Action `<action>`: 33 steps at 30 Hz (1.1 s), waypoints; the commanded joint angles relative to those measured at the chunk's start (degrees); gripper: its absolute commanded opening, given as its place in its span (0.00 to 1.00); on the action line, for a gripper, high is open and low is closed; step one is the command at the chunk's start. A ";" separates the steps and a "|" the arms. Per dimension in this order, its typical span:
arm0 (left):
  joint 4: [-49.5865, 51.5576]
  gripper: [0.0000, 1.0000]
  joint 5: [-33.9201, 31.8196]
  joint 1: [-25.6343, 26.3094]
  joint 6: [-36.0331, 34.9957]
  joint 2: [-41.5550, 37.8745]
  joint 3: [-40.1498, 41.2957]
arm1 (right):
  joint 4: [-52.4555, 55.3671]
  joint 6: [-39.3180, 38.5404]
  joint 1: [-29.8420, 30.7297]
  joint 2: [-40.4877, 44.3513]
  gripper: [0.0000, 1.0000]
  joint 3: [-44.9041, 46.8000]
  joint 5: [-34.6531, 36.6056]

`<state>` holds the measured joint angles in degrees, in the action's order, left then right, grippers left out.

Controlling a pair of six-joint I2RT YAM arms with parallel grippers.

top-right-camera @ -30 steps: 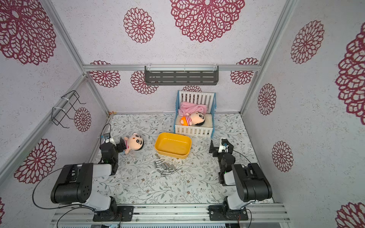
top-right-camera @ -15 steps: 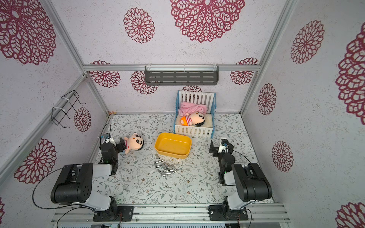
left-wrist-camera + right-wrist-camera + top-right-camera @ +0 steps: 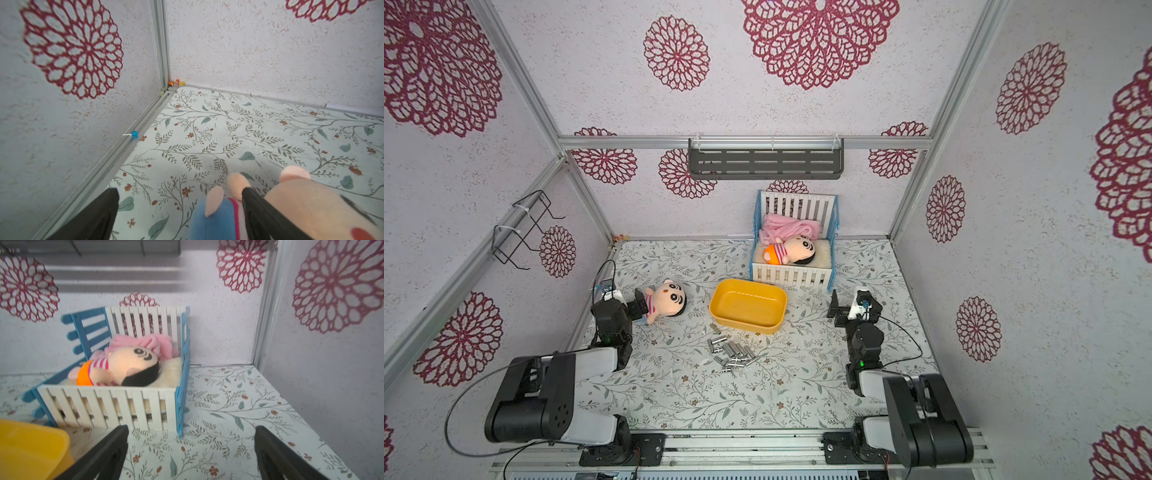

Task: Put the screws on the desktop into the storage box
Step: Pick up the screw from the center of the board.

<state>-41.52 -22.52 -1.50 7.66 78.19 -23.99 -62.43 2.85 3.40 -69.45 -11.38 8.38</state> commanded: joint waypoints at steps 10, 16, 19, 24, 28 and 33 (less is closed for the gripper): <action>22.23 0.97 12.38 -1.67 29.45 -25.72 -0.75 | 35.79 33.57 -1.20 16.50 0.99 -6.56 2.90; 24.47 0.97 17.33 4.08 32.12 -25.34 -2.57 | 42.09 30.10 1.16 16.99 0.98 -10.34 -14.72; 30.80 0.97 12.26 11.01 31.80 -23.70 -5.50 | 43.28 26.59 8.00 17.67 0.92 -11.21 -14.61; 45.03 0.98 10.21 21.18 33.15 -18.25 -13.01 | 45.48 19.14 22.20 14.26 0.84 -15.17 -9.21; 54.37 0.98 11.47 27.50 32.74 -17.21 -15.75 | 47.58 15.36 29.85 7.05 0.73 -19.11 -8.18; 57.69 0.94 9.66 31.50 34.89 -20.35 -10.17 | 57.44 12.93 37.19 -3.53 0.58 -27.37 -2.83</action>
<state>9.85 -11.16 28.71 40.86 59.51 -36.97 -10.57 18.92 38.00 -70.35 -35.44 1.45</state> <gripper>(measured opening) 0.943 0.580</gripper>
